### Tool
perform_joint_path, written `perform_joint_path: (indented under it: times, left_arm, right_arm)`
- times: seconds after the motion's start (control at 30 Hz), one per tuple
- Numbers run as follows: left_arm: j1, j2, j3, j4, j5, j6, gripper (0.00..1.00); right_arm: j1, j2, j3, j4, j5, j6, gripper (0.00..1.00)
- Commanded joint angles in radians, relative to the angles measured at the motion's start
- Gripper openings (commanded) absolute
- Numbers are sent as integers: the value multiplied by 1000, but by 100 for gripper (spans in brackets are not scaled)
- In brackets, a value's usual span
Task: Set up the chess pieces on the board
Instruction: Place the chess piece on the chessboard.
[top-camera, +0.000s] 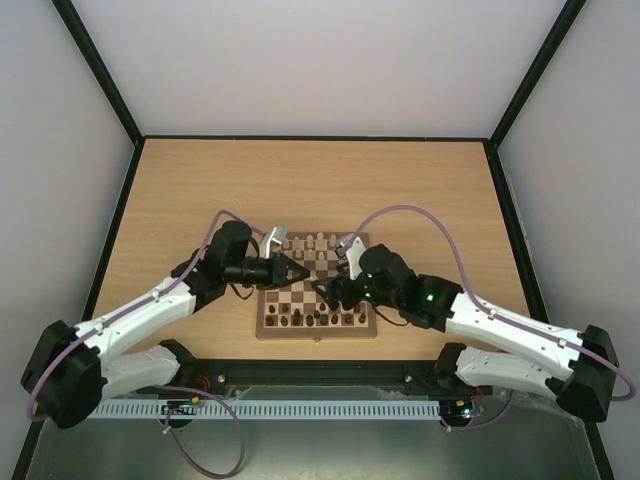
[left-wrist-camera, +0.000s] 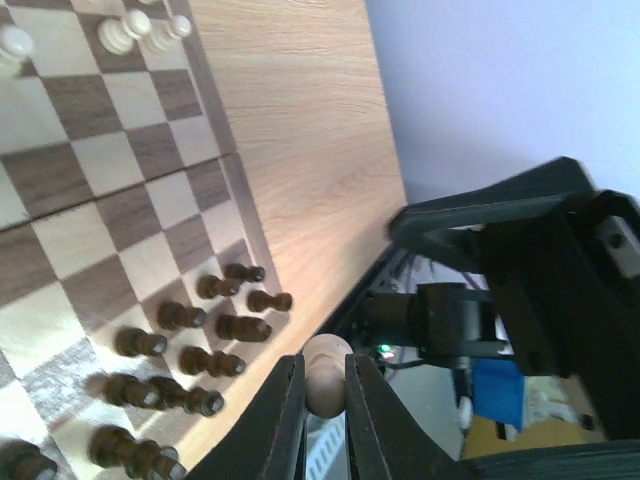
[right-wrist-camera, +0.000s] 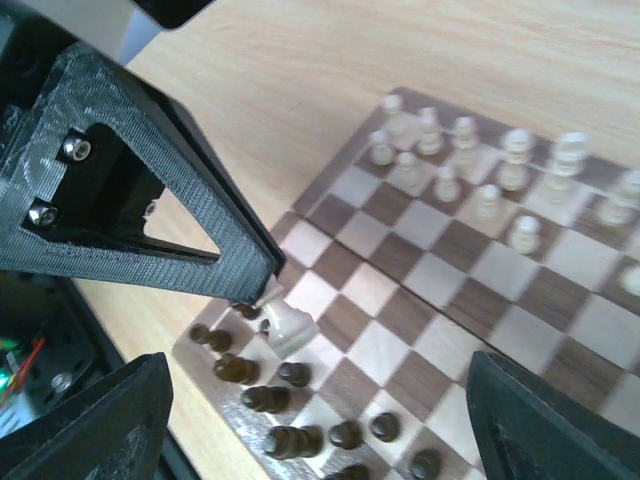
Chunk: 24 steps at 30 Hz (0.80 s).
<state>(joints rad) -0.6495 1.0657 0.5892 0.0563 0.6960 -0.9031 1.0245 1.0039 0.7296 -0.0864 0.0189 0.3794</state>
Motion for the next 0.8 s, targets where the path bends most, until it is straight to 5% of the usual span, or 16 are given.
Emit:
perform_joint_path:
  times: [0.0,0.53,0.77]
  left_arm:
    - [-2,89,106,-150,-66,132,7]
    - [-220,523,639,-552,-634,332,5]
    - [-269,672,766,-601,-827,337,5]
  right_arm:
    - [-6,-88,20,-130,209,108,83]
    - [-13,-249,74,-331,388,213,88]
    - [-16,-287,70,-361,394,215,89]
